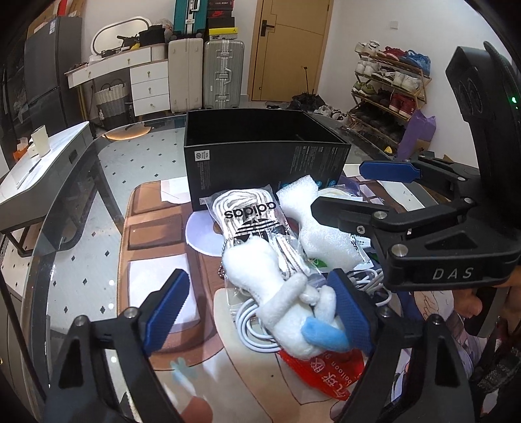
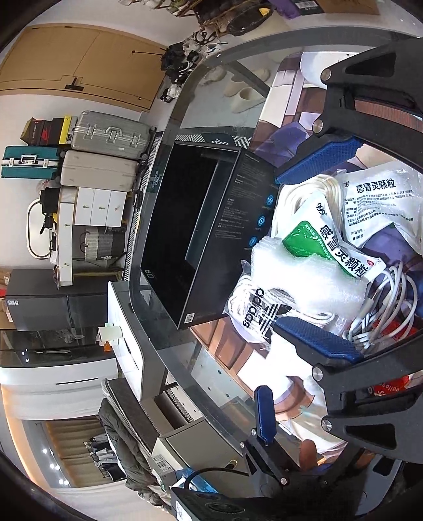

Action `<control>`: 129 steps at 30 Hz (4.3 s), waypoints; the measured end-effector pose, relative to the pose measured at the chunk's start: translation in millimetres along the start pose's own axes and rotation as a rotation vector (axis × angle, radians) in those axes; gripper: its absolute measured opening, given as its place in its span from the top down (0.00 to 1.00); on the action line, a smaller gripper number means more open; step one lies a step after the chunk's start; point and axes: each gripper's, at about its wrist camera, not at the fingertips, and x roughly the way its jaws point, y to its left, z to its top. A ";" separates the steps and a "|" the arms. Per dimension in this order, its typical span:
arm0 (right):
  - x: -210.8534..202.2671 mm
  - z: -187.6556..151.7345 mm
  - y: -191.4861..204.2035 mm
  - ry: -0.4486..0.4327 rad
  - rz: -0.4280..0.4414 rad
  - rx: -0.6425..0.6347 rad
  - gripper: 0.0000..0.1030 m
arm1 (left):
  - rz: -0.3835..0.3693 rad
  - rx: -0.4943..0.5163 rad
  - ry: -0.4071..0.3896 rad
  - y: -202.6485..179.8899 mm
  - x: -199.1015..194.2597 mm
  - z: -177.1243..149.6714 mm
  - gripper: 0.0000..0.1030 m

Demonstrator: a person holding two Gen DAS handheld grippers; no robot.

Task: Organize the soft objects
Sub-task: 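Grasp the white plush toy with the left gripper while the right gripper grasps the white foam strip, then lift the plush toy and foam strip and carry both over the black box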

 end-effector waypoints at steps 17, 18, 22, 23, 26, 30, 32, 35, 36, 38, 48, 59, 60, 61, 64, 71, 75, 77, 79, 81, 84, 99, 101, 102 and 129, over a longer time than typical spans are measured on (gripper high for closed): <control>1.7 -1.9 4.8 0.031 0.003 -0.003 0.17 | -0.063 -0.079 0.071 18.1 10.9 -5.0 0.51; 4.0 -1.6 6.0 0.040 0.004 -0.004 0.17 | -0.067 -0.089 0.070 20.6 11.1 -6.2 0.53; 15.3 -0.8 11.0 0.080 0.009 -0.013 0.25 | -0.086 -0.105 0.070 27.2 11.7 -9.3 0.60; 18.8 -0.8 11.7 0.093 0.007 -0.015 0.26 | -0.089 -0.107 0.071 27.7 11.3 -9.5 0.61; 27.3 -2.2 12.7 0.130 -0.003 -0.014 0.30 | -0.089 -0.105 0.069 28.7 9.4 -9.5 0.65; 33.3 -0.4 13.3 0.154 -0.011 -0.014 0.40 | -0.080 -0.122 0.064 31.1 7.2 -10.0 0.68; 36.0 -0.3 18.8 0.171 -0.023 -0.036 0.40 | -0.080 -0.129 0.068 31.1 7.4 -10.1 0.69; 40.4 0.6 26.3 0.188 -0.054 -0.075 0.46 | -0.064 -0.115 0.066 27.5 4.9 -10.1 0.70; 40.8 0.8 27.3 0.192 -0.053 -0.075 0.59 | -0.059 -0.112 0.065 26.8 4.1 -10.2 0.70; 41.1 1.9 24.6 0.208 -0.008 -0.040 0.76 | -0.052 -0.109 0.066 25.4 2.1 -10.3 0.70; 14.2 3.8 11.1 0.139 0.051 0.019 0.78 | -0.013 -0.103 0.046 24.5 -8.9 -8.7 0.70; -19.8 13.7 -1.5 0.077 0.058 0.033 0.78 | 0.012 -0.081 0.030 19.8 -16.7 2.2 0.70; -21.1 13.9 -3.0 0.075 0.053 0.032 0.78 | 0.018 -0.078 0.025 19.5 -17.6 3.8 0.70; -22.8 13.8 -4.4 0.073 0.049 0.029 0.78 | 0.024 -0.075 0.021 19.0 -18.5 5.8 0.70; -26.3 14.1 -8.2 0.072 0.046 0.027 0.78 | 0.035 -0.067 0.008 17.1 -21.1 12.6 0.70; -32.9 17.1 -20.8 0.060 0.039 0.056 0.78 | 0.053 -0.044 -0.021 14.9 -26.9 29.3 0.70; -41.6 24.1 -28.3 0.042 0.032 0.060 0.78 | 0.071 -0.019 -0.034 11.8 -29.4 36.7 0.70; -45.5 28.2 -31.0 0.033 0.028 0.061 0.78 | 0.075 -0.016 -0.042 11.3 -31.4 42.3 0.70; -48.0 32.4 -32.1 0.025 0.026 0.062 0.78 | 0.080 -0.011 -0.052 11.5 -33.1 47.7 0.70; -51.1 37.6 -35.0 0.019 0.025 0.064 0.78 | 0.088 -0.002 -0.064 9.6 -35.2 54.6 0.70; -54.9 44.9 -38.7 0.010 0.023 0.060 0.78 | 0.103 0.008 -0.084 9.0 -38.6 62.6 0.70; -51.7 87.2 -49.9 -0.032 0.020 0.041 0.78 | 0.129 0.030 -0.133 16.0 -30.4 109.6 0.70; -50.9 94.0 -53.0 -0.036 0.022 0.042 0.78 | 0.123 0.023 -0.136 19.2 -27.6 116.2 0.70; -50.4 97.1 -54.7 -0.037 0.023 0.044 0.78 | 0.126 0.025 -0.138 19.4 -26.2 119.4 0.70; 35.5 133.6 -87.7 0.028 0.072 0.109 0.78 | 0.089 0.027 -0.071 28.5 44.5 156.0 0.70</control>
